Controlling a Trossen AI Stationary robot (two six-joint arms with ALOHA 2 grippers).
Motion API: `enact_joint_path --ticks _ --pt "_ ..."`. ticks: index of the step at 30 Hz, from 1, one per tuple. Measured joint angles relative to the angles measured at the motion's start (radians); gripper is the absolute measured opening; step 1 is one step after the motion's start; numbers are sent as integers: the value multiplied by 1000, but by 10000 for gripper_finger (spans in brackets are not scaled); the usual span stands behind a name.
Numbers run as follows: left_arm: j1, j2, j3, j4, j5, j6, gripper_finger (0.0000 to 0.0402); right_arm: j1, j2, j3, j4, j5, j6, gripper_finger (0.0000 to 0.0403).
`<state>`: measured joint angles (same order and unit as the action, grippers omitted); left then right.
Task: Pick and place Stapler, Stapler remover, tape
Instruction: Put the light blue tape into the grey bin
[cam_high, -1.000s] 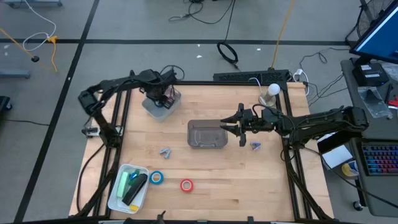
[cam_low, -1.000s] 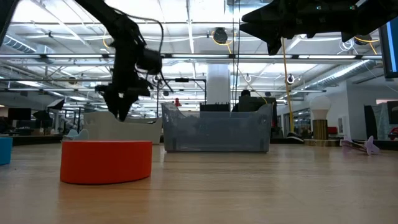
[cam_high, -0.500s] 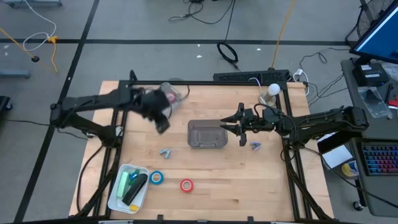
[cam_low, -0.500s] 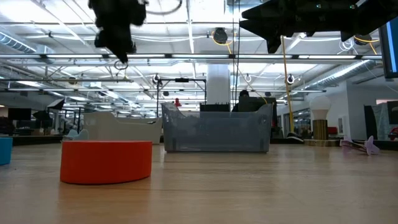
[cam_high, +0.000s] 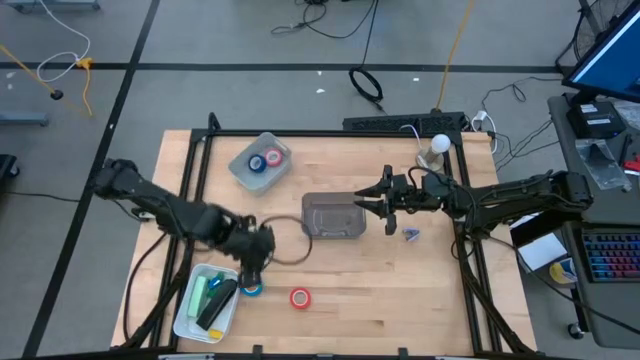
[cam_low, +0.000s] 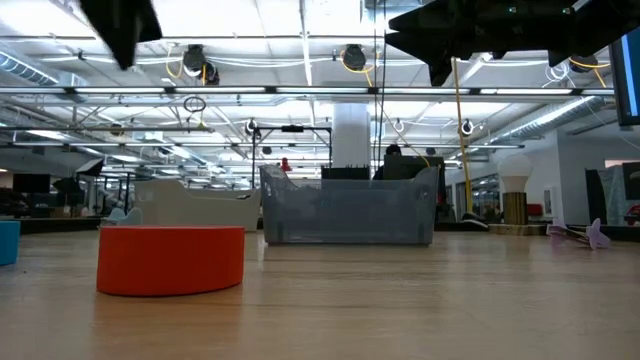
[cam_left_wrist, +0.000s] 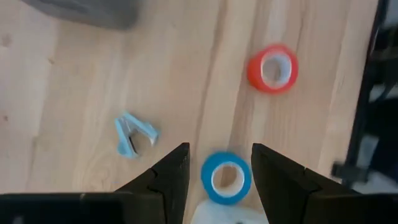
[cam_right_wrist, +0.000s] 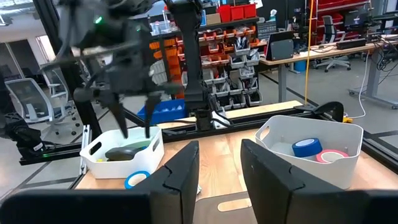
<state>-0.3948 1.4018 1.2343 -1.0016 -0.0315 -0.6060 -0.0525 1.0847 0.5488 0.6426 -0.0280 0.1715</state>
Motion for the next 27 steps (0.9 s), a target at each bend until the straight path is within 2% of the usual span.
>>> enact_joint_path --ticks 11,15,27 --pt "-159 224 0 -56 -16 70 172 0 0 0 -4 0 0 110" --pt "-177 288 0 -100 5 70 172 0 0 0 -4 -2 0 112" --pt "-165 406 -6 -81 16 92 172 0 0 0 -5 -3 0 112"
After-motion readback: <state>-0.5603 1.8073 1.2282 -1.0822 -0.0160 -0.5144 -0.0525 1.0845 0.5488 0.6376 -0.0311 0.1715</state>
